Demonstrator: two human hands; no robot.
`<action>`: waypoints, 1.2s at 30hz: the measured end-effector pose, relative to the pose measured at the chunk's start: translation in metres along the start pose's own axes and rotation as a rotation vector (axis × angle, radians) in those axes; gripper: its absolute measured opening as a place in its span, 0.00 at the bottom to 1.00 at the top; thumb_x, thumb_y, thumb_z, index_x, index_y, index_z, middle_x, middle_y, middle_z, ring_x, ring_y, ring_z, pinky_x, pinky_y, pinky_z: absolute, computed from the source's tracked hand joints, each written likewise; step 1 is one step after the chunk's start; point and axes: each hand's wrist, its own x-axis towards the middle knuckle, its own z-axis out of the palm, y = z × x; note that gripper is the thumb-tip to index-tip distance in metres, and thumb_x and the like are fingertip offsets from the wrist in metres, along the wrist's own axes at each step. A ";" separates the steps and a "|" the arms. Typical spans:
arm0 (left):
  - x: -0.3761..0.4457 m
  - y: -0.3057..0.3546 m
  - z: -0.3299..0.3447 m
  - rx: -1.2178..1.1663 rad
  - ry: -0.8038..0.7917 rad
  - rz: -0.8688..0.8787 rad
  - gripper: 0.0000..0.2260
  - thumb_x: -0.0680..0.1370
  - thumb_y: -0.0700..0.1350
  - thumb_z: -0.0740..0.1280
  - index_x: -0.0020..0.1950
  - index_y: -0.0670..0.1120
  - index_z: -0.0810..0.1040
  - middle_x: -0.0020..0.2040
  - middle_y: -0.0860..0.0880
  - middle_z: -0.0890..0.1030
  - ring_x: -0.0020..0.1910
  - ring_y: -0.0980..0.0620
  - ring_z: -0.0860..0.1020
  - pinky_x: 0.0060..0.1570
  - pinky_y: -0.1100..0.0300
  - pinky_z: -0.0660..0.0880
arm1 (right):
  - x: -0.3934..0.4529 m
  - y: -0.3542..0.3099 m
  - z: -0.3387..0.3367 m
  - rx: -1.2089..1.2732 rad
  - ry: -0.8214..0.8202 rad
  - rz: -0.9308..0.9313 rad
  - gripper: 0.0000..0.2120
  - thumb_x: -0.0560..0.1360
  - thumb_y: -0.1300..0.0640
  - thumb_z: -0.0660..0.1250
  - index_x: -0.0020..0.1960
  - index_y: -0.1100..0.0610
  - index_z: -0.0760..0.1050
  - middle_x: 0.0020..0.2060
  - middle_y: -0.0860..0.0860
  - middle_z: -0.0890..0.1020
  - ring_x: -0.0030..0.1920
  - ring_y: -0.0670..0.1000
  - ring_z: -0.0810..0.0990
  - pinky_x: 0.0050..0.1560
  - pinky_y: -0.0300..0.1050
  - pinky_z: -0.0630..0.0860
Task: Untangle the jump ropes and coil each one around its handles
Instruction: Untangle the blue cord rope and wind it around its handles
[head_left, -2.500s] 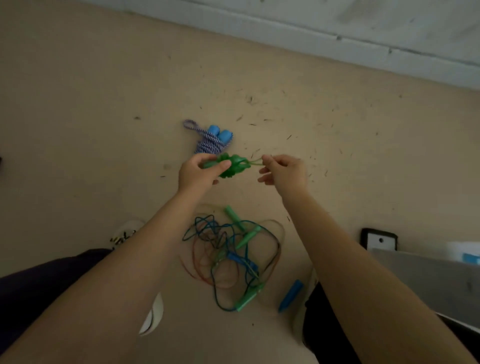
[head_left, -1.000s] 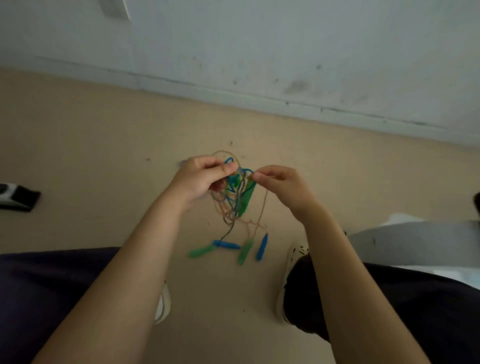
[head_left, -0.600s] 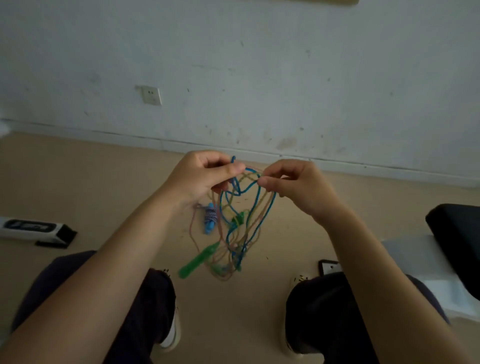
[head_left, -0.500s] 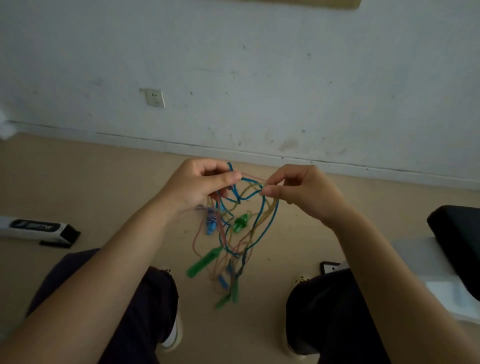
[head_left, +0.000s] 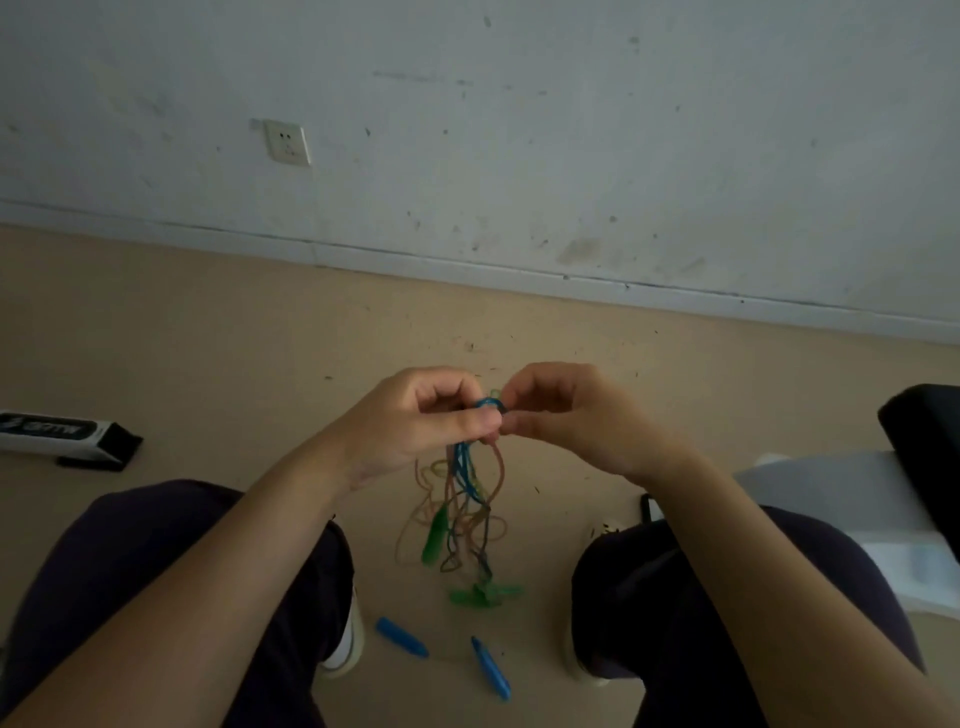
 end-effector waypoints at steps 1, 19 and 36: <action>0.001 0.000 -0.001 0.011 0.000 -0.010 0.10 0.74 0.54 0.73 0.44 0.47 0.83 0.46 0.38 0.82 0.46 0.38 0.80 0.52 0.44 0.76 | 0.001 0.002 -0.001 -0.018 0.037 0.010 0.04 0.74 0.62 0.72 0.48 0.56 0.80 0.44 0.54 0.85 0.46 0.53 0.84 0.55 0.52 0.80; 0.009 -0.011 0.015 0.032 -0.146 -0.126 0.06 0.78 0.42 0.72 0.52 0.42 0.79 0.45 0.48 0.84 0.50 0.51 0.83 0.56 0.58 0.77 | 0.000 -0.010 0.011 0.380 0.037 -0.046 0.02 0.77 0.65 0.66 0.48 0.64 0.76 0.35 0.56 0.80 0.35 0.54 0.79 0.39 0.46 0.79; -0.005 -0.007 -0.028 0.099 -0.012 -0.159 0.13 0.73 0.54 0.74 0.41 0.45 0.82 0.29 0.48 0.71 0.26 0.55 0.67 0.33 0.61 0.70 | -0.001 0.014 -0.015 -0.315 0.207 0.048 0.23 0.56 0.37 0.76 0.36 0.53 0.73 0.32 0.47 0.76 0.32 0.45 0.72 0.36 0.43 0.71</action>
